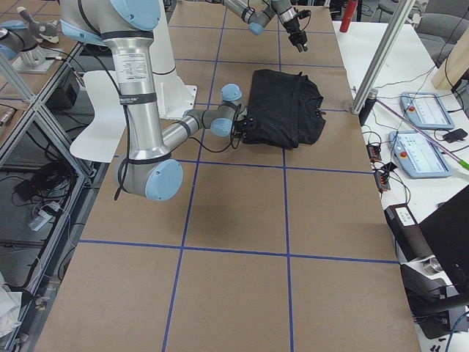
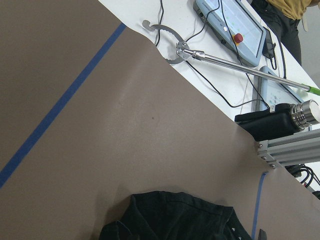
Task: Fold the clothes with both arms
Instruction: 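Lower the right gripper and grasp the folded shirt's side edge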
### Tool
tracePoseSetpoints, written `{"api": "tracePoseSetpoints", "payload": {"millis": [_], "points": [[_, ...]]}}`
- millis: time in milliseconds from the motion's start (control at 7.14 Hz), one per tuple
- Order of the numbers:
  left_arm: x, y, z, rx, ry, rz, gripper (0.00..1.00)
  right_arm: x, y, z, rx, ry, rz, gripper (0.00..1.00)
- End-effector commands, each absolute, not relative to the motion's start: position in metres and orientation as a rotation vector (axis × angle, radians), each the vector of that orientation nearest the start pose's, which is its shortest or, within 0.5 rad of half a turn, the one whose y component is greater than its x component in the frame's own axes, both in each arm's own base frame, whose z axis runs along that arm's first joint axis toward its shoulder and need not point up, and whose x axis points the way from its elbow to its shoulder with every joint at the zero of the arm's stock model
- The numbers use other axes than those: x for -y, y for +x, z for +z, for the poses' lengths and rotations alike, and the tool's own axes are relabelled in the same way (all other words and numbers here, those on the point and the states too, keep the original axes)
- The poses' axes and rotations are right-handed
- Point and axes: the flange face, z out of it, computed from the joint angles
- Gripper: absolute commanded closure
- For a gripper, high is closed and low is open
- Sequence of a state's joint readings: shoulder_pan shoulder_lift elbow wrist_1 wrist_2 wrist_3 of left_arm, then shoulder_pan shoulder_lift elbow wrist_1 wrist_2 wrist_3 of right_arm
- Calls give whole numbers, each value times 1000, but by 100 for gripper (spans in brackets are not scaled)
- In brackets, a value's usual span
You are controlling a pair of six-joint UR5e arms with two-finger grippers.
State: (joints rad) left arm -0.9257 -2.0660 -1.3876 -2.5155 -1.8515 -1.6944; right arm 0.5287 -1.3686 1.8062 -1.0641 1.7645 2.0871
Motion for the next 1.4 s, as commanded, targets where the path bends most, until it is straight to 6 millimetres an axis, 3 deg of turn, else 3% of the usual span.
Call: {"api": "tracePoseSetpoints", "payload": {"millis": [0, 140, 280, 420, 1260], "points": [[613, 329, 354, -1277, 271, -724, 42, 400, -429, 387, 982, -219, 870, 100], [613, 329, 355, -1276, 271, -724, 42, 400, -428, 386, 987, -218, 869, 100], [613, 328, 354, -1277, 273, -725, 42, 402, -429, 384, 992, -208, 871, 53], [613, 328, 355, -1276, 271, -726, 42, 404, -434, 380, 998, -207, 879, 24], [613, 329, 356, -1275, 271, -727, 42, 389, -448, 388, 972, -213, 861, 22]]}}
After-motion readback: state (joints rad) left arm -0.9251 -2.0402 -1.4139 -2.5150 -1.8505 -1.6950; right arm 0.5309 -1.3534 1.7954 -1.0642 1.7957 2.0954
